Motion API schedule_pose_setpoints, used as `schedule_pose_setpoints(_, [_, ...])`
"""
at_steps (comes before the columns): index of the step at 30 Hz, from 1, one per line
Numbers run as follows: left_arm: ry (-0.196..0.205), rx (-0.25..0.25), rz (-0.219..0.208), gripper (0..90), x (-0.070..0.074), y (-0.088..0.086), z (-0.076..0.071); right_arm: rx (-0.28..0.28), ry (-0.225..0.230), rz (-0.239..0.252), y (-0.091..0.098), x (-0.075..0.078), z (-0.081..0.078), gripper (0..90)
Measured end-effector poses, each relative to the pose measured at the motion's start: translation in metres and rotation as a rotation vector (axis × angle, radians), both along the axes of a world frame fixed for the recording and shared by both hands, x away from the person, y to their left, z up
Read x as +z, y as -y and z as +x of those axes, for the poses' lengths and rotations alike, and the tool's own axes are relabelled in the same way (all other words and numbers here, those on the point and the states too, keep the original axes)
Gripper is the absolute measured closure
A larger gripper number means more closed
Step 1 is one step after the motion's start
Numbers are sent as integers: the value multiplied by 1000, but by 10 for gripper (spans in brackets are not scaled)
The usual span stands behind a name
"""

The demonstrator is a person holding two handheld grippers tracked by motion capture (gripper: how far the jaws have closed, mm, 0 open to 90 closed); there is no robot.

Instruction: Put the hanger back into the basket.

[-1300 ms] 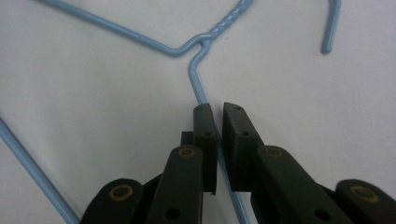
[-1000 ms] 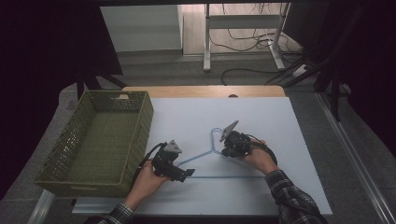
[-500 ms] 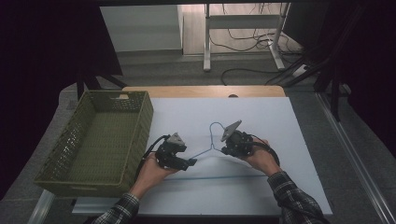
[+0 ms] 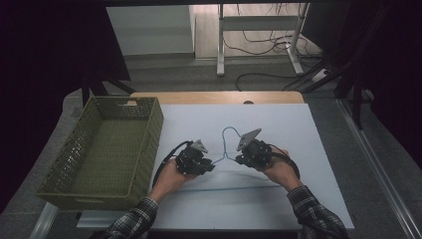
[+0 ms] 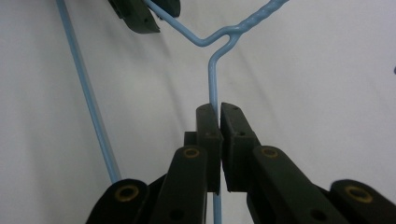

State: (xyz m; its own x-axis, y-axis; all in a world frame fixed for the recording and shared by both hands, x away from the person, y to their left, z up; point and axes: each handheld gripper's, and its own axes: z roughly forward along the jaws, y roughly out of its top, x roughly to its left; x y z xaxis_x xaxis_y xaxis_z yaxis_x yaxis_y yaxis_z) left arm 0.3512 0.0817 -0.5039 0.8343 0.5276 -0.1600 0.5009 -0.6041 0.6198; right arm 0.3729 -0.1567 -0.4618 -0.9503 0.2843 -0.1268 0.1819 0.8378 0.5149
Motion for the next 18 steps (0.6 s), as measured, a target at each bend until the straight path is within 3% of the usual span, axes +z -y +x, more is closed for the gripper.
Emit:
schedule_pose_setpoints(2, [5, -14, -2, 804, 1, 1, 0, -1, 3, 2, 0, 1, -1, 869])
schedule_pose_setpoints(6, [29, -73, 7, 857, 1, 1, -3, -5, 14, 3, 1, 1, -3, 899])
schedule_pose_setpoints(8, [19, -70, 2, 860, 0, 1, -4, -41, -1, 14, 2, 4, -4, 888])
schedule_pose_setpoints(14, [15, -86, -10, 862, 4, 1, -7, -181, -36, 110, -1, 15, -8, 643])
schedule_pose_setpoints(16, [17, -86, -13, 863, 6, 1, -9, -222, -56, 164, -6, 18, -6, 568])
schedule_pose_setpoints(18, [16, -83, -16, 862, 7, 2, -11, -262, -78, 201, -11, 19, -3, 545])
